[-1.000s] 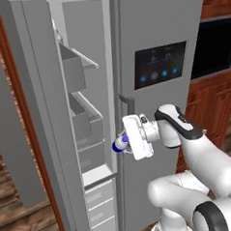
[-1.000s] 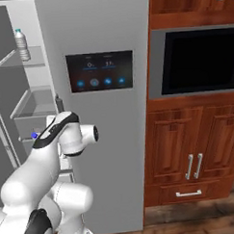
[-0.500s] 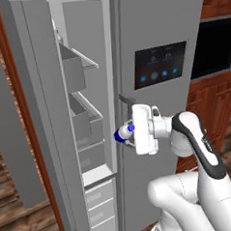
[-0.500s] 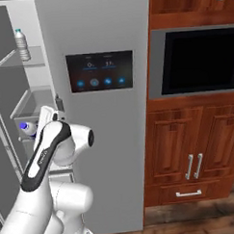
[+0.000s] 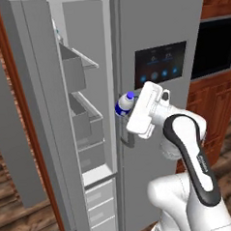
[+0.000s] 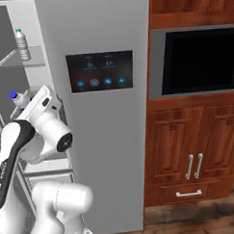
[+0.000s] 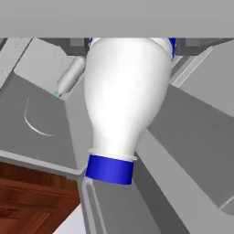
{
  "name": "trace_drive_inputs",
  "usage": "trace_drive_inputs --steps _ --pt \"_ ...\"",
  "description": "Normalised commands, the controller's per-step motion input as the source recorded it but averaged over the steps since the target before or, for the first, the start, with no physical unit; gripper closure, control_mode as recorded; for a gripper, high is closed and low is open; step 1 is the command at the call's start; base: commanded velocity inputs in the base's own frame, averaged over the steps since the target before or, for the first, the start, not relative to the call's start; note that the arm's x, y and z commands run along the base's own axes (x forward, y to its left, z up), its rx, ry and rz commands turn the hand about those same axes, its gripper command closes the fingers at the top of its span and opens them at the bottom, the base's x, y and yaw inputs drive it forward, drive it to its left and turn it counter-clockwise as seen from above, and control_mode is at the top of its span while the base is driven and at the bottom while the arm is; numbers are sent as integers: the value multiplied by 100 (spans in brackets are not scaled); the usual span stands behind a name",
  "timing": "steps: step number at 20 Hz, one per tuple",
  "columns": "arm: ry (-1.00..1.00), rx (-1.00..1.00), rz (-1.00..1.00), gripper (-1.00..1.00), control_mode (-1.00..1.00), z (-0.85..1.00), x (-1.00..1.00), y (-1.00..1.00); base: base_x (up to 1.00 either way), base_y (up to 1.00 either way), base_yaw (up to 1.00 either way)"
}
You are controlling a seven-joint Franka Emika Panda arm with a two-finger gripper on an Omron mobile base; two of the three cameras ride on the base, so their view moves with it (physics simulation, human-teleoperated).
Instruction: Take the bottled waters from the counter and place them in the freezer to freeze. Close the freezer door after placing the bottles.
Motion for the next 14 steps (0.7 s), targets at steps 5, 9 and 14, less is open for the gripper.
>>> trace_drive_inputs --steps 5,9,14 --pt "24 30 -39 100 -100 97 -12 0 0 0 0" --pt "28 43 -25 100 -100 38 -8 0 0 0 0" --pt "11 25 -7 100 -100 16 1 0 0 0 0"
